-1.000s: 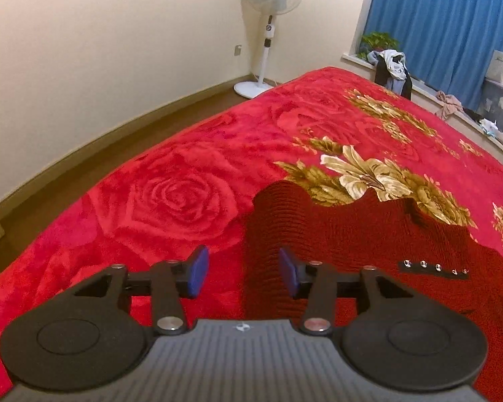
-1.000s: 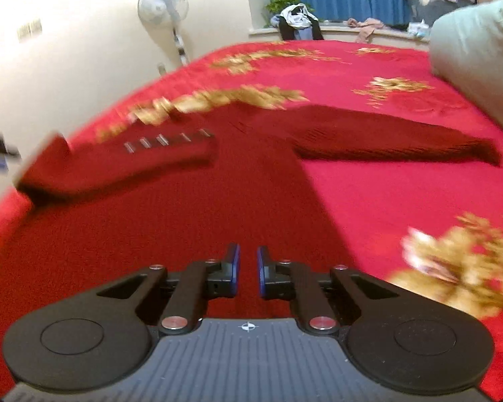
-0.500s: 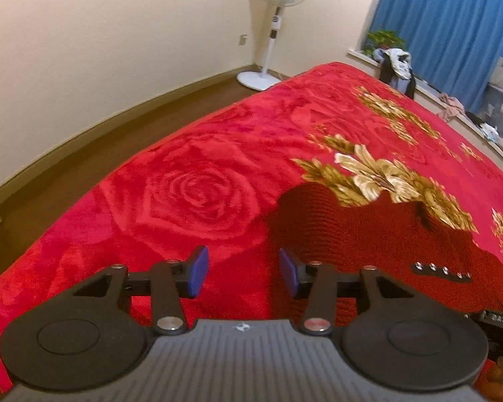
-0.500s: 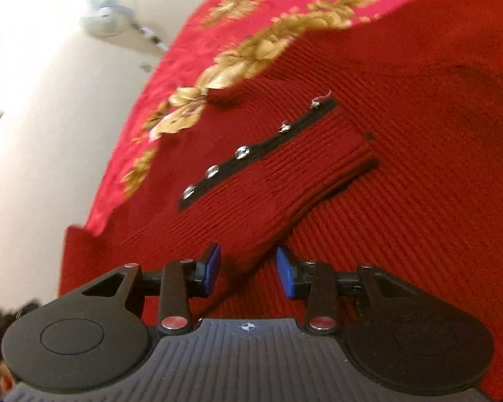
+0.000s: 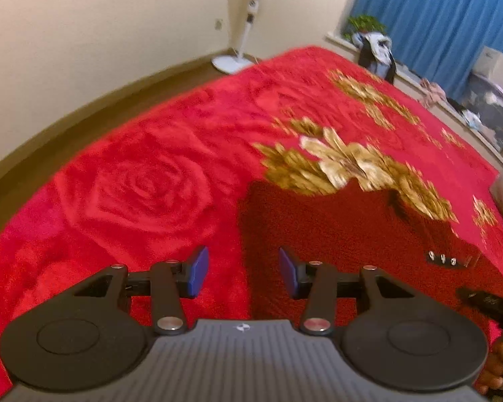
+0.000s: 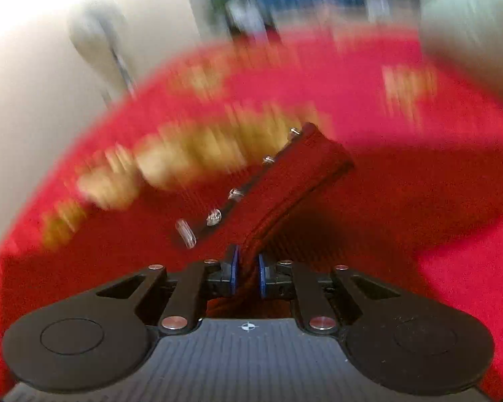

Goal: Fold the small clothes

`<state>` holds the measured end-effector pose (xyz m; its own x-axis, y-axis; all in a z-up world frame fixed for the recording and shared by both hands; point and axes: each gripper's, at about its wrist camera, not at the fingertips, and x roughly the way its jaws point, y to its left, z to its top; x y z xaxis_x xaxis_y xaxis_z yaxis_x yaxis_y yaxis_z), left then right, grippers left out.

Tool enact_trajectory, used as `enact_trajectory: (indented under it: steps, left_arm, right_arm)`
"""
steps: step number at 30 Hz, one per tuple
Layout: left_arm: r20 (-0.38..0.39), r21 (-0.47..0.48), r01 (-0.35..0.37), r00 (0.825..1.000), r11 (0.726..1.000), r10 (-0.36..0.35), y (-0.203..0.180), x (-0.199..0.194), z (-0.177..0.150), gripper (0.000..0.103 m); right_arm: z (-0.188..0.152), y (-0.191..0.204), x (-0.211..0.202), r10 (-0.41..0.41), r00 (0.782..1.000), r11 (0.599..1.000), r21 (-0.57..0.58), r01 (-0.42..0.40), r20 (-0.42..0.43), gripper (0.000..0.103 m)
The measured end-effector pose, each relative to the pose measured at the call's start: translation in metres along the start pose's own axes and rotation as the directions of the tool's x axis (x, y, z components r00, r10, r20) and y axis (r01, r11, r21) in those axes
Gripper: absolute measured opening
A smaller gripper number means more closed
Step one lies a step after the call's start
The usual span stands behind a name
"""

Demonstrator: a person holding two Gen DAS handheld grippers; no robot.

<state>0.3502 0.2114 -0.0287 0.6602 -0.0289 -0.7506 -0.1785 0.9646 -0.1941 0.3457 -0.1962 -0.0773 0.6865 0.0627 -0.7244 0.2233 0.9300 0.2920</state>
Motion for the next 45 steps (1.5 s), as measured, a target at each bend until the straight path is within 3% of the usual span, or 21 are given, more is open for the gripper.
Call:
enact_trajectory:
  steps: [3, 6, 9, 11, 14, 19, 22, 29, 35, 40, 45]
  left_arm:
    - [-0.032, 0.074, 0.016, 0.999, 0.997, -0.014, -0.018, 0.008, -0.007, 0.051]
    - [-0.066, 0.132, 0.038, 0.997, 0.991, -0.029, -0.031, 0.015, -0.015, 0.051]
    - [-0.106, 0.175, 0.062, 0.993, 0.983, -0.044, -0.04, 0.024, -0.024, 0.051]
    - [-0.142, 0.198, 0.05, 0.99, 0.979, -0.022, -0.041, 0.034, -0.031, 0.046]
    - [-0.207, 0.226, 0.016, 0.978, 0.974, 0.032, -0.038, 0.053, -0.04, 0.046]
    - [-0.154, 0.208, 0.034, 0.988, 0.977, -0.002, -0.04, 0.04, -0.035, 0.042]
    - [-0.215, 0.221, 0.008, 0.976, 0.975, 0.041, -0.04, 0.054, -0.043, 0.045]
    - [-0.092, 0.242, 0.014, 0.996, 0.97, 0.008, -0.055, 0.022, -0.028, 0.053]
    - [-0.094, 0.249, 0.012, 0.996, 0.968, 0.012, -0.065, 0.021, -0.026, 0.053]
    - [-0.093, 0.252, 0.01, 0.996, 0.968, 0.014, -0.068, 0.021, -0.027, 0.053]
    - [-0.087, 0.24, 0.004, 0.996, 0.971, 0.018, -0.067, 0.023, -0.026, 0.053]
  right_arm:
    - [-0.003, -0.021, 0.0, 0.002, 1.0, 1.0, 0.01, -0.002, -0.012, 0.029]
    - [-0.002, -0.032, -0.002, 0.01, 1.0, 1.0, 0.028, -0.009, -0.029, 0.028]
    - [0.005, -0.028, -0.004, -0.076, 0.997, 0.996, -0.047, 0.077, 0.015, 0.024]
    - [0.011, -0.038, -0.01, -0.124, 0.992, 0.991, -0.047, 0.126, 0.034, 0.024]
    - [0.016, -0.06, -0.02, -0.108, 0.993, 0.994, -0.004, 0.109, 0.035, 0.025]
    - [-0.004, -0.085, -0.044, 0.054, 0.999, 0.998, -0.024, -0.054, -0.001, 0.026]
    - [-0.026, -0.094, -0.043, -0.016, 0.996, 0.994, -0.114, 0.006, -0.087, 0.026]
    - [-0.042, -0.12, -0.087, 0.006, 1.0, 0.993, -0.116, -0.009, -0.027, 0.027]
    - [-0.071, -0.153, -0.096, -0.024, 0.999, 0.99, -0.142, 0.018, -0.037, 0.028]
    - [-0.07, -0.174, -0.108, 0.023, 1.0, 1.0, 0.013, -0.023, 0.006, 0.031]
    - [-0.046, -0.191, -0.119, -0.001, 0.995, 0.999, 0.043, -0.003, 0.103, 0.031]
